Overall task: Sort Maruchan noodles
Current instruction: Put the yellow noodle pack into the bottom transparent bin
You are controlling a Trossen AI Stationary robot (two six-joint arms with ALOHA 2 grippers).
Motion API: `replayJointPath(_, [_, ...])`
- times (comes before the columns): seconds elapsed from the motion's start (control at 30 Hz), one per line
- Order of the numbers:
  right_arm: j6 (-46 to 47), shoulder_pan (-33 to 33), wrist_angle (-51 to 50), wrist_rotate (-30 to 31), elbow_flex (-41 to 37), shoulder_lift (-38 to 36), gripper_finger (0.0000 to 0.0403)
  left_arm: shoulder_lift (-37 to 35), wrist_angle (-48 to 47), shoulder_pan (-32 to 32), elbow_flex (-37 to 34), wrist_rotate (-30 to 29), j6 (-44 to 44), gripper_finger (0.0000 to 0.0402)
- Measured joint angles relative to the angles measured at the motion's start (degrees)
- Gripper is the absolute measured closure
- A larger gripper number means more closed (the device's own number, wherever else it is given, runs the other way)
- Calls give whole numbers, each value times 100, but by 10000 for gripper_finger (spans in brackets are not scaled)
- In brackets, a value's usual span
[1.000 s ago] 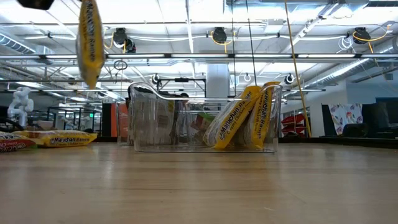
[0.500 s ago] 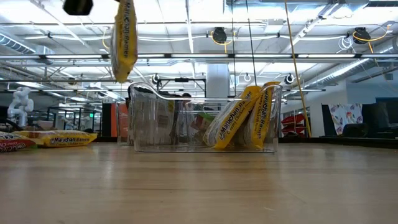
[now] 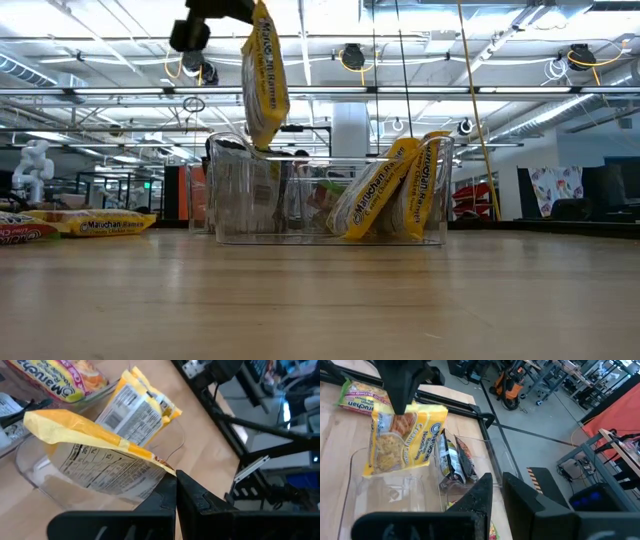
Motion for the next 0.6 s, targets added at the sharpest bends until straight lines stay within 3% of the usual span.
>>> replayJointPath(0.6, [137, 0, -215, -1, 0, 2, 362, 1132, 174, 903, -7, 1393, 948, 402])
